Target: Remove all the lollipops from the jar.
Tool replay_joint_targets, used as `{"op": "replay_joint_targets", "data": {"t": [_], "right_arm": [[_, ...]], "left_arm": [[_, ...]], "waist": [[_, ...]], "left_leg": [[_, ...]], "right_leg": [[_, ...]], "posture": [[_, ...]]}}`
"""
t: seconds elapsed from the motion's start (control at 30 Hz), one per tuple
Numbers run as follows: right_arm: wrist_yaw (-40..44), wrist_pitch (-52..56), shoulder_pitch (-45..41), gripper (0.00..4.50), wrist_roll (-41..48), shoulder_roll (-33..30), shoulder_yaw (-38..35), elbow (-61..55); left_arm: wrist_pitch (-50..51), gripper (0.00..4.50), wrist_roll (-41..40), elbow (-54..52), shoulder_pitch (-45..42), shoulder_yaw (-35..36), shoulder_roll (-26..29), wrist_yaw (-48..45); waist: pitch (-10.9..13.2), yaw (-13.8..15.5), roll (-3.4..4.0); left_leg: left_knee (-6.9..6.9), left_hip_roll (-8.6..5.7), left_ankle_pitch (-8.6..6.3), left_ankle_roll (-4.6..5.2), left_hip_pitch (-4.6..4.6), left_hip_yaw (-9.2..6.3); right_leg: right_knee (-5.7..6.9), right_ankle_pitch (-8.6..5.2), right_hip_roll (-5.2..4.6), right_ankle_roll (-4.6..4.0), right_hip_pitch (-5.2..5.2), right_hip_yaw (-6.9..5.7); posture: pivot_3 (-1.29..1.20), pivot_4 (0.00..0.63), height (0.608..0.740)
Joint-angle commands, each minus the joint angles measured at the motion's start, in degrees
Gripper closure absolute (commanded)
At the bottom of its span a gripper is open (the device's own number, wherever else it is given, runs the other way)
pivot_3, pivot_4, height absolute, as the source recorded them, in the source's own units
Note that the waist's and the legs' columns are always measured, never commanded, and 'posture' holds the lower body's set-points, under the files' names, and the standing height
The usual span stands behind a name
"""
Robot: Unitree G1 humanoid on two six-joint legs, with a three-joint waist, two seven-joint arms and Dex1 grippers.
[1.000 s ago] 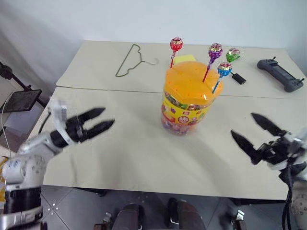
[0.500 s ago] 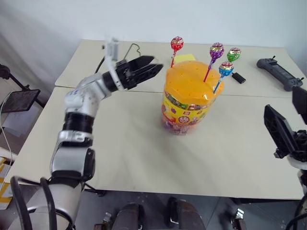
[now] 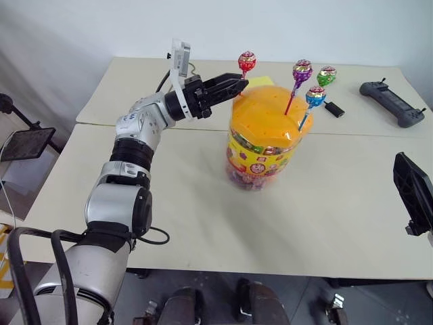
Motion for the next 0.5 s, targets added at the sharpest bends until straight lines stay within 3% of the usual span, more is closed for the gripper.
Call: {"op": "replay_joint_targets", "data": {"t": [0.03, 0.07, 0.3, 0.43, 0.5], "right_arm": [[-0.8, -1.1, 0.4, 0.00, 0.8, 0.6, 0.3, -2.1], [-0.8, -1.1, 0.4, 0.00, 0.9, 0.5, 0.4, -2.0], [1.6, 1.4, -5.4, 0.00, 3.3, -3.8, 5.0, 0.5], [5.2, 2.9, -12.4, 0.00, 3.5, -7.9, 8.4, 4.5], [11.9, 4.5, -17.1, 0.00, 3.0, -11.9, 11.1, 8.5]], "left_arm": [[-1.2, 4.13, 0.1, 0.2, -2.1, 1.9, -1.2, 0.1], [-1.3, 4.45, -0.1, 0.3, -2.1, 2.5, -1.5, 0.5], [0.8, 4.48, -8.7, 0.2, -3.4, 14.6, -1.7, 3.8], [1.5, 4.48, -12.1, 0.1, -3.0, 21.2, 1.2, 10.5], [2.3, 4.48, -8.2, -5.3, 3.9, 19.5, 6.6, 13.4]], "waist": [[0.0, 0.0, 0.00], [0.0, 0.0, 0.00], [0.0, -0.3, -0.06], [0.1, -0.9, -0.13], [0.1, -1.6, -0.11]], "left_leg": [[-0.01, 0.00, -0.01, 0.00, 0.00, 0.01], [-0.02, 0.01, -0.01, 0.00, -0.01, 0.02], [0.08, -0.01, -0.06, 0.12, -0.01, 0.19], [0.23, 0.02, -0.12, 0.20, 0.05, 0.26], [0.17, 0.03, -0.14, 0.16, 0.18, 0.31]], "right_leg": [[0.11, 0.00, 0.01, 0.00, -0.01, 0.01], [0.18, 0.01, 0.03, 0.01, -0.01, 0.01], [0.12, 0.09, 0.04, 0.15, -0.02, 0.16], [0.13, 0.11, -0.01, 0.19, -0.03, 0.30], [0.18, 0.11, 0.00, 0.20, -0.01, 0.34]], "posture": [[0.00, 0.150, 0.740], [0.00, 0.150, 0.740], [0.00, 0.150, 0.740], [0.00, 0.150, 0.740], [0.00, 0.150, 0.740]]}}
